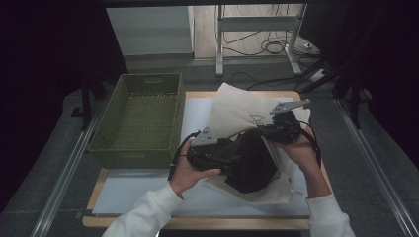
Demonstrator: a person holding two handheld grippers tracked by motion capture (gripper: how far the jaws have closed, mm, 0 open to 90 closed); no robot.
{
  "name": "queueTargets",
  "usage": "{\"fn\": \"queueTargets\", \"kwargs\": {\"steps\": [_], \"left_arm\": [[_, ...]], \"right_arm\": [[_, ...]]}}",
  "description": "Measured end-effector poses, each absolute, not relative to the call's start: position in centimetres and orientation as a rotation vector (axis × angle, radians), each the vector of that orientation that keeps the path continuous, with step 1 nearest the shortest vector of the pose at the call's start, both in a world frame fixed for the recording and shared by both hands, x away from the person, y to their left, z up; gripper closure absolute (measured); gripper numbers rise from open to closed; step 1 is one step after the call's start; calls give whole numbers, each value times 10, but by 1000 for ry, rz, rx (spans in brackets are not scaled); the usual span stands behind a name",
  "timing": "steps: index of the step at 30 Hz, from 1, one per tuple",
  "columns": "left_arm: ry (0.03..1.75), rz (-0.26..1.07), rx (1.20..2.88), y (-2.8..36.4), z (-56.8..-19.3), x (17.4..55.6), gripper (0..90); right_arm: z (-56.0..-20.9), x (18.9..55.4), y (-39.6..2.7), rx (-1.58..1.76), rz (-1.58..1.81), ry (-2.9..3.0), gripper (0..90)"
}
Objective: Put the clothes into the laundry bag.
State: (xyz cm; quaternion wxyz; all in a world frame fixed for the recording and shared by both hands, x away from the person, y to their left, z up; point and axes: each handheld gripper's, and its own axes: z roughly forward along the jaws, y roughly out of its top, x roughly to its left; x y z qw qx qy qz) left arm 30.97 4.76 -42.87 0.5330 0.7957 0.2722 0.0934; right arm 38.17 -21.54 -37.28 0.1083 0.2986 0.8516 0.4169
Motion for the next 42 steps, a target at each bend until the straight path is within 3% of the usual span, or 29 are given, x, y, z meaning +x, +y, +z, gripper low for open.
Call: {"fn": "queueTargets", "kwargs": {"steps": [2, 7, 10, 16, 42], "left_arm": [[641, 224, 1918, 54, -434, 306, 345], [572, 155, 2000, 64, -447, 294, 764], [536, 159, 2090, 56, -459, 286, 892], [481, 190, 2199, 34, -480, 281, 900], [472, 284, 2193, -16, -476, 312, 900]], "right_arm": [[-373, 382, -216, 879, 1227, 2506, 872], [-373, 382, -218, 881, 1228, 2504, 872], [-373, 383, -217, 883, 1228, 2503, 872], [-373, 382, -216, 882, 1225, 2504, 872], [-374, 382, -215, 872, 1214, 2518, 872]]}}
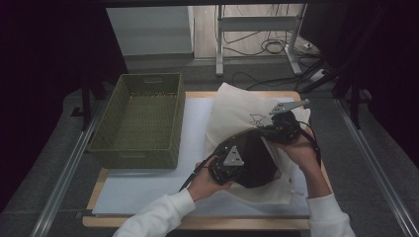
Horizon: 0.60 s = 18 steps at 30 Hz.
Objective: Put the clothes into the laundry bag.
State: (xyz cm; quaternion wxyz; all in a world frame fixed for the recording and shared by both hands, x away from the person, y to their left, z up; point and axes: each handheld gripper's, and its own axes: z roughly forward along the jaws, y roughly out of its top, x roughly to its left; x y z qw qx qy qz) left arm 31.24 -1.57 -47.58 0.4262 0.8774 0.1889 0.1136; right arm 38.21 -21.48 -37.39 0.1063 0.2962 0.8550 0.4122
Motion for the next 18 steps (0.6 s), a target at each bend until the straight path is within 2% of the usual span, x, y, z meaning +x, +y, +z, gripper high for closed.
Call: {"fn": "queueTargets", "kwargs": {"steps": [18], "left_arm": [[549, 334, 2195, -29, -475, 335, 900]], "right_arm": [[-373, 381, -214, 867, 1214, 2516, 873]]}}
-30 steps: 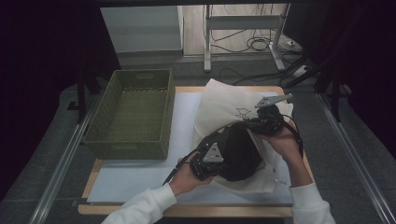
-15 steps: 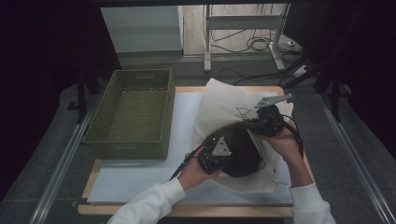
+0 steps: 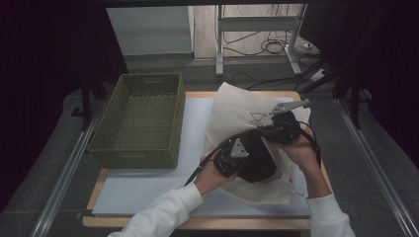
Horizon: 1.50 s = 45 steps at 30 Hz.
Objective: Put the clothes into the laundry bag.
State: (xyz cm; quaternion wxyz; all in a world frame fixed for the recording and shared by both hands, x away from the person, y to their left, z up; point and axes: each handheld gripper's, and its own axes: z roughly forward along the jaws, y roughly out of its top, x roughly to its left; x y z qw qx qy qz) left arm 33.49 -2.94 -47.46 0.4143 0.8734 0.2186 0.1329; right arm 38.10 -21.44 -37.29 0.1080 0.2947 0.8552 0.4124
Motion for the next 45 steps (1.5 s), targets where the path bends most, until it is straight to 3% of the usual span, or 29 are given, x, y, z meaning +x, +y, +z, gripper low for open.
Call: {"fn": "queueTargets", "kwargs": {"steps": [25, 31, 37, 45], "left_arm": [[661, 378, 2156, -43, -490, 364, 900], [613, 262, 2123, -35, -490, 352, 900], [460, 204, 2106, -39, -480, 325, 900], [438, 251, 2125, -58, -481, 325, 900]], "right_arm": [[-374, 382, -216, 879, 1217, 2511, 873], [-374, 384, -219, 887, 1228, 2509, 873], [-375, 385, -220, 896, 1228, 2508, 873], [-375, 385, -220, 894, 1226, 2510, 873]]}}
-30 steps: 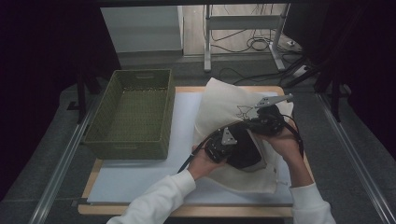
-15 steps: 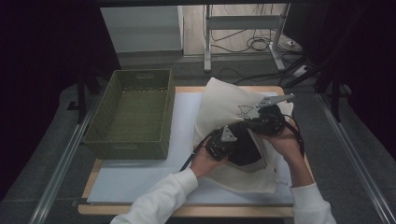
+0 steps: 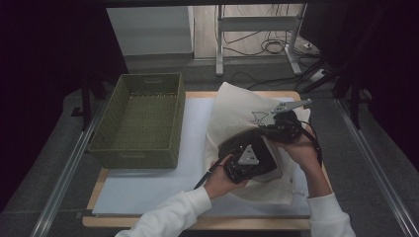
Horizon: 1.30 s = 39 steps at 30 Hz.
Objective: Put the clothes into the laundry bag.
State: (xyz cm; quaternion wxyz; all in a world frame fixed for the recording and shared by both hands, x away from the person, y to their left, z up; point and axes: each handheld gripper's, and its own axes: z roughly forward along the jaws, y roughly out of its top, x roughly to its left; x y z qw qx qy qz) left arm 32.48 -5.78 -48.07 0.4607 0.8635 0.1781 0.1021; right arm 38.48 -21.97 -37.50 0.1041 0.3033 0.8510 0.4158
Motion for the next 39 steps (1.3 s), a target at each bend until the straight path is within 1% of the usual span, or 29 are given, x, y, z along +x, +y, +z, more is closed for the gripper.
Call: {"fn": "queueTargets", "kwargs": {"steps": [5, 9, 12, 26, 33, 39], "left_arm": [[466, 271, 2115, -62, -483, 335, 900], [452, 329, 2131, -66, -483, 335, 900], [456, 343, 2140, -67, -483, 337, 900], [580, 417, 2119, -70, -483, 366, 900], [583, 380, 2122, -68, -484, 362, 900], [550, 329, 2123, -55, -485, 350, 900]], "right_arm": [[-375, 385, -220, 894, 1228, 2511, 873], [-375, 385, -221, 894, 1226, 2510, 873], [-375, 384, -220, 893, 1222, 2511, 873], [-372, 382, -219, 879, 1229, 2505, 873], [-372, 382, -220, 883, 1232, 2507, 873], [-374, 383, -219, 884, 1227, 2509, 873]]}}
